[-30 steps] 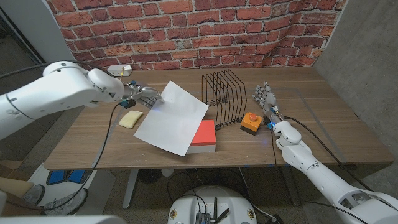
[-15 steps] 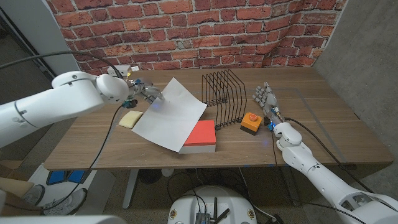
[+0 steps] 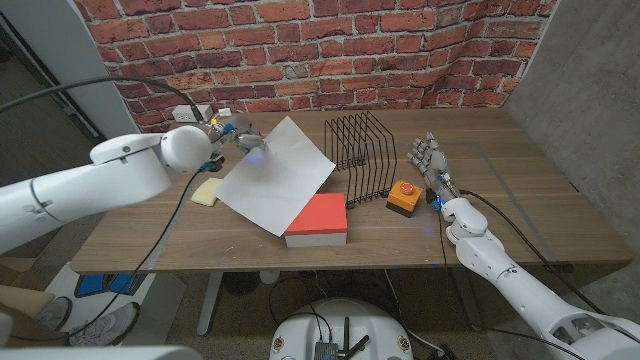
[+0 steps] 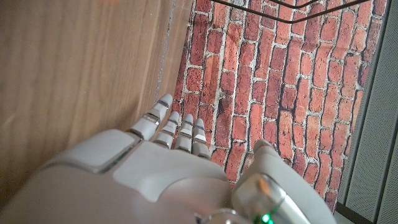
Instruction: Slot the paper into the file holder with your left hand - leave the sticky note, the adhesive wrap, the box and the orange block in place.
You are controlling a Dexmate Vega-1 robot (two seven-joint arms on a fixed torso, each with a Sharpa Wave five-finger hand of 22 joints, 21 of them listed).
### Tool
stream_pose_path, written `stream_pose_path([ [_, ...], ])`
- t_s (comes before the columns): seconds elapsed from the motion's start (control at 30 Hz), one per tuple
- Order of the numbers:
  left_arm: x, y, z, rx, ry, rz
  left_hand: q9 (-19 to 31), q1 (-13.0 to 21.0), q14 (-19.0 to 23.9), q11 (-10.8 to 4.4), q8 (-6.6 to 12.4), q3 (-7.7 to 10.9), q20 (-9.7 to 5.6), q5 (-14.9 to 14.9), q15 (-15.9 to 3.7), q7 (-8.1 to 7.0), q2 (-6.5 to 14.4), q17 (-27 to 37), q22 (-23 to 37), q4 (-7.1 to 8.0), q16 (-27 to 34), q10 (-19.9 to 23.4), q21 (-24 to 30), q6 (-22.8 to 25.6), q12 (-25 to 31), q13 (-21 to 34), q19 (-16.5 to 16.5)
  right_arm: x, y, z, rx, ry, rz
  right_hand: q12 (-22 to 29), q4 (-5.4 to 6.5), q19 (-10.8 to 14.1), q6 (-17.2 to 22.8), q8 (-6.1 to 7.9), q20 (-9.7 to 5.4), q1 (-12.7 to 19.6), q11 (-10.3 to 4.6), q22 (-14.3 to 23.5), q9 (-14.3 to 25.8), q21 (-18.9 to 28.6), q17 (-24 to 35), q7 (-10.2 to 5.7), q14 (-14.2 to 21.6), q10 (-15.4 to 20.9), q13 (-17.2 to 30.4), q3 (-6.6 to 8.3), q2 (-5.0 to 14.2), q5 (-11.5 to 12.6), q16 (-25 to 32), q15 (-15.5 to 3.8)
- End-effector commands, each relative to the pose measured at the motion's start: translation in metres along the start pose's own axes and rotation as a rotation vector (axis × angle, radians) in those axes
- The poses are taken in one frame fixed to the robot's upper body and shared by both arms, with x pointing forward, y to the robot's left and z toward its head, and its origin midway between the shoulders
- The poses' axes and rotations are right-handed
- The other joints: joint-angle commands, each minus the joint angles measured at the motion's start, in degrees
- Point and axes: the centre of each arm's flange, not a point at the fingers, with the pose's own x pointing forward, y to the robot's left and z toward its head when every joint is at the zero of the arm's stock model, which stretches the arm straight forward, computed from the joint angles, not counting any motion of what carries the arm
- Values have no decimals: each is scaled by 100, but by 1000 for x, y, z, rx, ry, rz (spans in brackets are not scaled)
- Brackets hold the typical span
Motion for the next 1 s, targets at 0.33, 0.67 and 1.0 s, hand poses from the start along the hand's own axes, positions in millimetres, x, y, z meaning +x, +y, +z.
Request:
stream_pose_path([
  [0.33, 0, 9, 8, 189, -200, 120, 12, 8, -82, -69, 40, 15, -128, -29, -379, -71, -23, 29, 26, -15, 18, 15, -7, 40, 17, 23, -120, -8, 4, 0, 8, -8, -17, 27, -16, 22, 55, 16, 33, -49, 7, 19, 17, 5, 11, 9, 10, 42, -4, 37, 153, -11, 42, 24],
  [0.67, 5, 17, 7, 259, -258, 144, 12, 29, -109, -66, 41, -1, -146, -36, -390, -105, -24, 35, 26, -17, 24, 28, -3, 44, 20, 25, -139, -7, 6, 2, 3, -12, -22, 29, -20, 29, 64, 17, 25, -49, 6, 19, 18, 7, 12, 10, 14, 49, -4, 39, 156, -12, 49, 19],
  [1.0, 9, 28, 12, 313, -328, 181, 13, 40, -146, -74, 44, -8, -162, -40, -391, -114, -14, 35, 26, -7, 22, 31, -7, 50, 20, 26, -181, -3, 6, 2, 7, -19, -27, 29, -23, 31, 67, 16, 34, -50, 7, 19, 18, 7, 15, 7, 14, 49, -4, 39, 158, -13, 53, 19],
])
